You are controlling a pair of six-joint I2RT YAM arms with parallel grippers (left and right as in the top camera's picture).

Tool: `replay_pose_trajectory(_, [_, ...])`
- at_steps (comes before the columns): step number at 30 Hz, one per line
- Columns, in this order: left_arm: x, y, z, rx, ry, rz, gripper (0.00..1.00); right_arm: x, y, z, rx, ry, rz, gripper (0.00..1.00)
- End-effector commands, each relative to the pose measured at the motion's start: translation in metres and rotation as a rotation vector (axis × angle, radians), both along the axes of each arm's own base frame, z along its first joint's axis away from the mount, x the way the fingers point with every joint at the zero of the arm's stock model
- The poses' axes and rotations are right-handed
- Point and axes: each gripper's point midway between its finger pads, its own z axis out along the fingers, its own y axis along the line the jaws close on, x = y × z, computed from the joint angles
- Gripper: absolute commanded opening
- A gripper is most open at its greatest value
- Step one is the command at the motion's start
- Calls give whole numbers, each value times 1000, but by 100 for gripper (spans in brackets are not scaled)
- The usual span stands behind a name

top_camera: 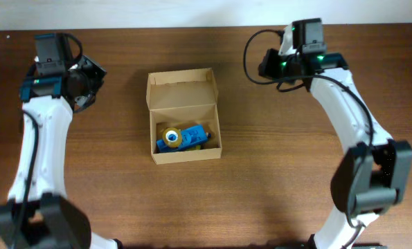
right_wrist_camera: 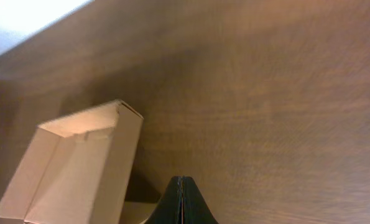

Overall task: Pack container
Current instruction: 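Move both grippers to the box lid flaps on either side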

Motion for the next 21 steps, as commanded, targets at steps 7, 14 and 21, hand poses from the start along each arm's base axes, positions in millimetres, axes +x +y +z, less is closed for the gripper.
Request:
replay_pose_trajectory(7, [8,-49,-94,-379,205,-134,2,-11,37,-64,207,248,26,3])
replay_pose_trajectory(14, [4,-75,-142,-575,313,-169,2,-22,63,-90,258,333,65,3])
replay_pose_trajectory(21, [4,-101,-163,-692,341,-231,2,-25,99,-91,271,298,148,3])
